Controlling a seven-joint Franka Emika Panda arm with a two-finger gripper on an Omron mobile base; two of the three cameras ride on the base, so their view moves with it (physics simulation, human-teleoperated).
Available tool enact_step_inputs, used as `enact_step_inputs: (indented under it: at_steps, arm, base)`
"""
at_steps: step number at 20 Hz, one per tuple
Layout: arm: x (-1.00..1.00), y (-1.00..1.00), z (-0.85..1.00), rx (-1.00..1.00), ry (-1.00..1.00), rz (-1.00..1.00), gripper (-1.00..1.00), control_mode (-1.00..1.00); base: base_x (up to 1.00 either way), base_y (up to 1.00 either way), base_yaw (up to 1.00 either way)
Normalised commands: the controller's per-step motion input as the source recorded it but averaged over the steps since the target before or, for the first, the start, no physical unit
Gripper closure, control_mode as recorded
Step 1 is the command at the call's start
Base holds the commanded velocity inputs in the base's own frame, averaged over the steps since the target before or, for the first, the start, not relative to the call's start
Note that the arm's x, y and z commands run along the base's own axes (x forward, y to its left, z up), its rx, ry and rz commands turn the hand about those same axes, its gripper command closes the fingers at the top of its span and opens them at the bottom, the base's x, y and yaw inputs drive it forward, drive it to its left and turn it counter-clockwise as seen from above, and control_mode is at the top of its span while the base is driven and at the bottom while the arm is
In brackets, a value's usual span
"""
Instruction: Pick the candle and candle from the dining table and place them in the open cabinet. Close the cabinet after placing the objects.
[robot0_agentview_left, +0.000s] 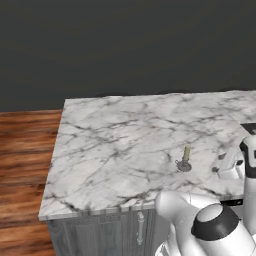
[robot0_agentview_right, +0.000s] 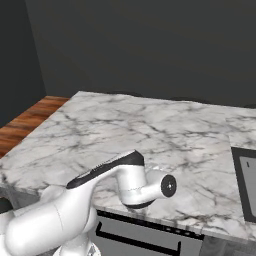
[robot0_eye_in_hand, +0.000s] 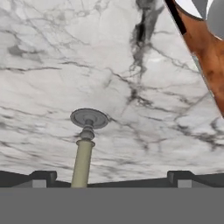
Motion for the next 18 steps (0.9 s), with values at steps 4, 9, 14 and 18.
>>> enact_step_inputs:
  at_steps: [4,9,14,18]
  arm:
    - [0.30,0.00,-0.25,0.00,0.00,0.10,-1.00,-1.00]
    - [0.38,0.00,-0.15,0.00,0.00,0.04,-1.00,-1.00]
    - [0.40,0.00,-0.10,0.00,0.00,0.00,-1.00,-1.00]
    - [0.31,0.00,-0.21,0.00,0.00,0.00,-1.00,-1.00]
  base:
    - [0.00,0.00,0.00]
    - [0.00,0.00,0.00]
    - [0.00,0.00,0.00]
    - [0.00,0.00,0.00]
